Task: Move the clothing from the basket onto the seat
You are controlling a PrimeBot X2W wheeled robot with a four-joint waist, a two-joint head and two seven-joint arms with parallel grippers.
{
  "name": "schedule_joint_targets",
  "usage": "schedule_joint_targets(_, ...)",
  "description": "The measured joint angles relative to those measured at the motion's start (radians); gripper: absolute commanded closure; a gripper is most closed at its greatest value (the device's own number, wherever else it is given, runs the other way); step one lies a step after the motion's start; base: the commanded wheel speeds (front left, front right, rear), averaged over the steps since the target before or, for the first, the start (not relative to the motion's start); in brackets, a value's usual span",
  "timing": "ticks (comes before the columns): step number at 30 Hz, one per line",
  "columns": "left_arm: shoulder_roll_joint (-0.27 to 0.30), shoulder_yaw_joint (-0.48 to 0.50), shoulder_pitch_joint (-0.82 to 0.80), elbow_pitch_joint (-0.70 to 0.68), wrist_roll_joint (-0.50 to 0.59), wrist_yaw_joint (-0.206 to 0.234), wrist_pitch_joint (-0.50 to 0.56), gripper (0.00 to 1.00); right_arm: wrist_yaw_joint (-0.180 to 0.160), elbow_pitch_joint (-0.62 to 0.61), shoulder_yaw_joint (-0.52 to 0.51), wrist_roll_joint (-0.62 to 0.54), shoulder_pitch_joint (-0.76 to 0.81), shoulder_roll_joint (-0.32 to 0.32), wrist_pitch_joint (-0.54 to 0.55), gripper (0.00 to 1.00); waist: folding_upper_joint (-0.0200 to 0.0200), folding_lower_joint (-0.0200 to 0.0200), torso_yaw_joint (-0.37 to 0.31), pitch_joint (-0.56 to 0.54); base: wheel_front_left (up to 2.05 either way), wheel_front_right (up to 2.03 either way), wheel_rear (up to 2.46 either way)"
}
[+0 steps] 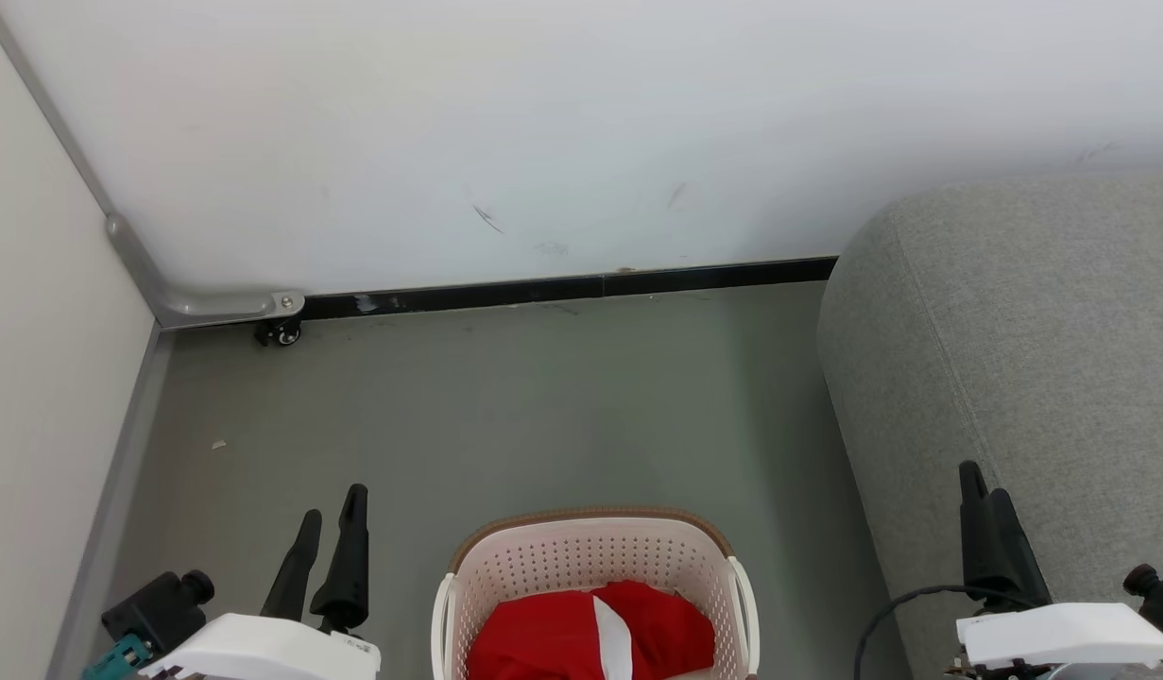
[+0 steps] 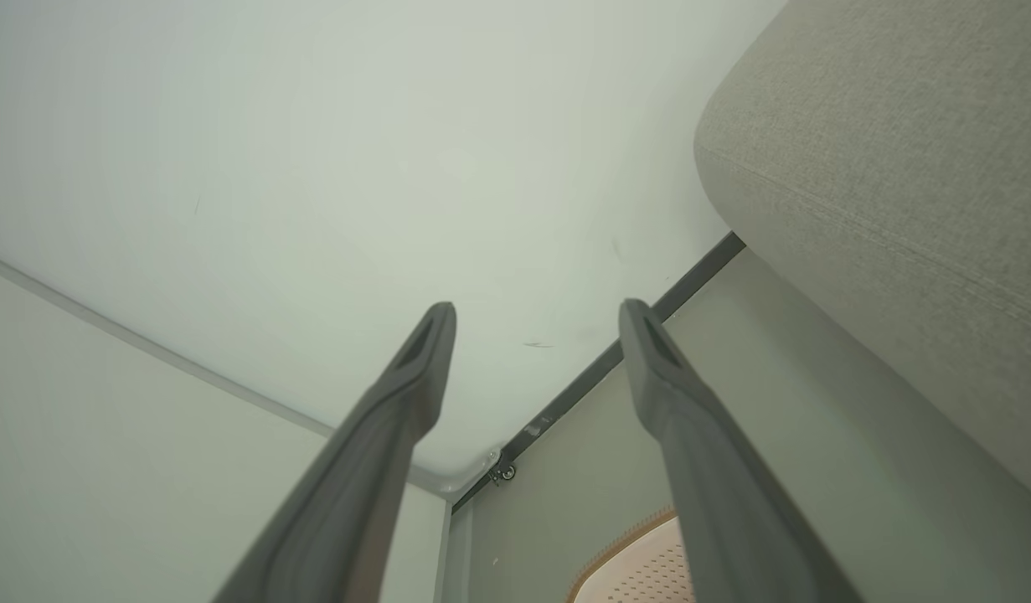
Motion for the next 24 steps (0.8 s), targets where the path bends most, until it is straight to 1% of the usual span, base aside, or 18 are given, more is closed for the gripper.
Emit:
schedule_joint_targets(4, 0.007, -0.025, 0.0, -0.008, 0.093, 0.011, -0.014, 0.0, 0.0, 0.003, 0.008, -0.074, 0.0, 0.0, -0.014, 0.0, 0.0, -0.0033, 0.001, 0.002, 0.0, 0.0, 0.0)
schedule_joint_targets(9, 0.016, -0.051, 0.001, -0.011, 0.2, 0.035, -0.03, 0.0, 0.0, 0.012, 0.026, -0.17, 0.001, 0.0, -0.032, 0.0, 0.0, -0.0057, 0.003, 0.002, 0.0, 0.0, 0.0)
schedule_joint_targets(14, 0.022, -0.075, 0.01, -0.011, 0.299, 0.056, -0.053, 0.0, 0.0, 0.026, 0.038, -0.259, 0.002, 0.0, -0.05, 0.0, 0.0, -0.0066, 0.005, 0.0, 0.0, 0.0, 0.0)
schedule_joint_targets(19, 0.024, -0.091, 0.016, -0.006, 0.383, 0.071, -0.068, 0.0, 0.0, 0.049, 0.047, -0.336, 0.002, -0.001, -0.067, 0.0, 0.0, -0.0068, 0.006, -0.003, 0.0, 0.0, 0.0)
schedule_joint_targets(24, 0.025, -0.105, 0.024, 0.004, 0.464, 0.097, -0.087, 0.0, 0.0, 0.062, 0.05, -0.428, 0.002, -0.001, -0.083, 0.0, 0.0, -0.0071, 0.006, -0.006, 0.0, 0.0, 0.0)
